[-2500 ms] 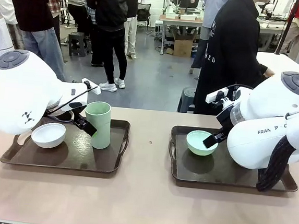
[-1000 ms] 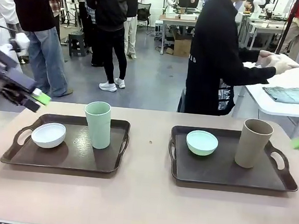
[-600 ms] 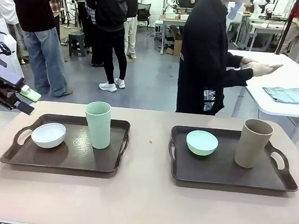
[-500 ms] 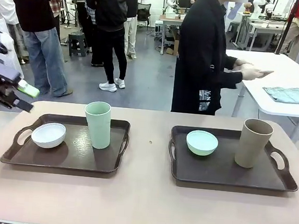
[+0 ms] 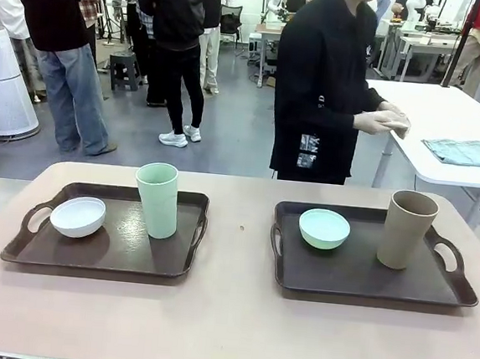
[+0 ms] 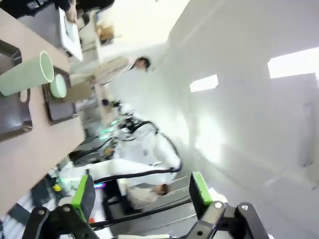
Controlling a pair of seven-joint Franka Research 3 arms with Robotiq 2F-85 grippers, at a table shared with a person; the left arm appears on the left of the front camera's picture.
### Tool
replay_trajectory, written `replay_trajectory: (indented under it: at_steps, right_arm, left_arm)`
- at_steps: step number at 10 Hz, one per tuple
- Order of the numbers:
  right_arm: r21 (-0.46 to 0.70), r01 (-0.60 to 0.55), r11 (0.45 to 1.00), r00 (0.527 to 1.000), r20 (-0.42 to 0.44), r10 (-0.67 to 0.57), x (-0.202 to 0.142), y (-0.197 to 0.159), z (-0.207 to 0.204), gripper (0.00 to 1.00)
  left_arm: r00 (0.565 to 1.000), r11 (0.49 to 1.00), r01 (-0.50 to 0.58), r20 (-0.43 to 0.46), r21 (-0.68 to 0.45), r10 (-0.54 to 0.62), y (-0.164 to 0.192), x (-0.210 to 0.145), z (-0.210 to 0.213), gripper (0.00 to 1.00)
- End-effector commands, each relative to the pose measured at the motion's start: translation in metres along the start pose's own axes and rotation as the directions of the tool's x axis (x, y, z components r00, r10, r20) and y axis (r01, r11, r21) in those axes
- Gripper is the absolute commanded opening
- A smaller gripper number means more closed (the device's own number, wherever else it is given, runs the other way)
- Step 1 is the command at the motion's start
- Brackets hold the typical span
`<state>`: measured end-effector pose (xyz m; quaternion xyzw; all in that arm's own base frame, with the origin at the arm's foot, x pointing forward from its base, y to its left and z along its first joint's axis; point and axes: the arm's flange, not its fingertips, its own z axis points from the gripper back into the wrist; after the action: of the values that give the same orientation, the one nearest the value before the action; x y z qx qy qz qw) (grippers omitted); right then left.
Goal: Set up a tray with a mat and arrange the tableware.
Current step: Pick up the Picnic Bowl and Reusable plastic cup from the Handle tray in front of the human's position and hold them in the air.
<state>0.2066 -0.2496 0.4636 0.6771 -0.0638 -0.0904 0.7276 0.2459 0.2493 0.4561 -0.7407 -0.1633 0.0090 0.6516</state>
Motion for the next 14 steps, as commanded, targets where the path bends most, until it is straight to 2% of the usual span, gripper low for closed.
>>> replay_trajectory:
  at_steps: [1,14]
  right_arm:
    - [-0.062,-0.027,0.998,0.999,0.025,0.029,-0.0102,0.0086,-0.0039,1.00]
    - [-0.062,-0.027,0.998,0.999,0.025,0.029,-0.0102,0.0086,-0.0039,1.00]
  left_arm:
    - [0.995,0.994,0.086,-0.046,0.063,-0.084,-0.0136,-0.0002,-0.0289,1.00]
    - [0.995,0.994,0.086,-0.046,0.063,-0.084,-0.0136,-0.0002,-0.0289,1.00]
